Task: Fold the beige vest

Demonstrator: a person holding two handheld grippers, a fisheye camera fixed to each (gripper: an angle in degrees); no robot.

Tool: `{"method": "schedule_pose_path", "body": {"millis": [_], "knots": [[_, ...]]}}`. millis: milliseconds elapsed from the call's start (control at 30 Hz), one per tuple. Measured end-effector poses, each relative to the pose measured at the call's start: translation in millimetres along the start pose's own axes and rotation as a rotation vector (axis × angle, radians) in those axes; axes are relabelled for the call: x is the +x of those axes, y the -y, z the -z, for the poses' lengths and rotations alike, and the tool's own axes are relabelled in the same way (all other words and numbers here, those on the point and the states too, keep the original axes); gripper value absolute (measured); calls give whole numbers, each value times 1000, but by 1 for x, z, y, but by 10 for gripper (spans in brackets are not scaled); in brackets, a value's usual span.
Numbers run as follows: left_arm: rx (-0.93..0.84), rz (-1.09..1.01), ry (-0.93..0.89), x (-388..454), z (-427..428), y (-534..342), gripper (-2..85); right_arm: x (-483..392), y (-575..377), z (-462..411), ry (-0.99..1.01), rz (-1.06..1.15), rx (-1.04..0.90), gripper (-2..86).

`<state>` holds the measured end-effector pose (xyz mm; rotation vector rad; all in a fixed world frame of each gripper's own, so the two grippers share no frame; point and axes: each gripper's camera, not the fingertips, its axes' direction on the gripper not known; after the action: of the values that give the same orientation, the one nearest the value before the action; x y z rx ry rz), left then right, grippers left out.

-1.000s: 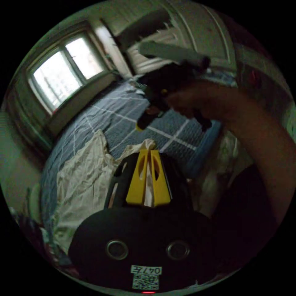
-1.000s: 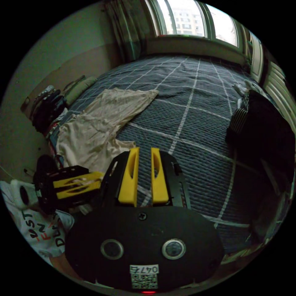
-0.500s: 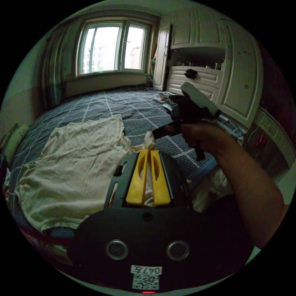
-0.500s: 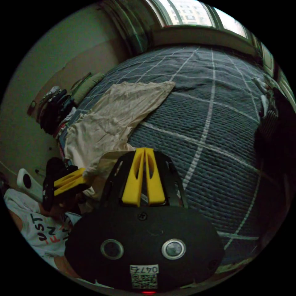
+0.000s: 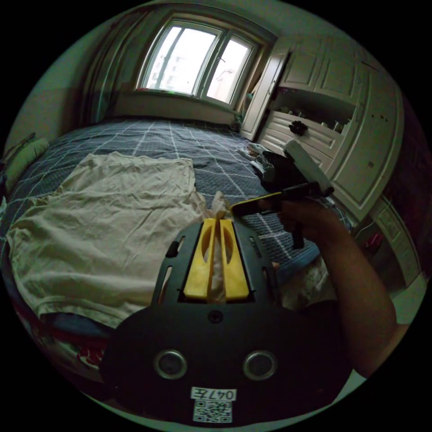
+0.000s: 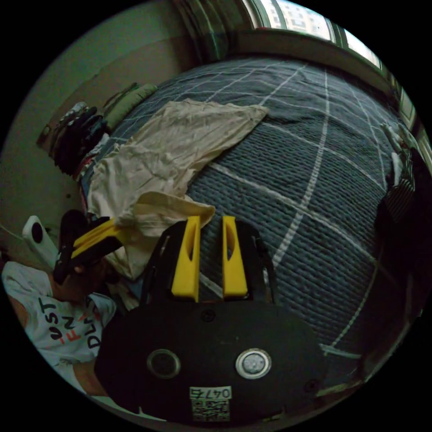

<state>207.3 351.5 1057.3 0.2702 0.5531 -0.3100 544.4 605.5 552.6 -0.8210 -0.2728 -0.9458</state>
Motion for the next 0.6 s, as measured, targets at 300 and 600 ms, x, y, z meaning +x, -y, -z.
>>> {"method": "schedule_pose_path", "body": {"millis": [300, 600], "knots": [[70, 82, 36, -42, 27, -12, 19, -38, 22, 48, 97, 63, 309, -4], [-14, 149, 32, -86, 49, -32, 78, -111, 98, -18, -41, 169, 121, 36]]}}
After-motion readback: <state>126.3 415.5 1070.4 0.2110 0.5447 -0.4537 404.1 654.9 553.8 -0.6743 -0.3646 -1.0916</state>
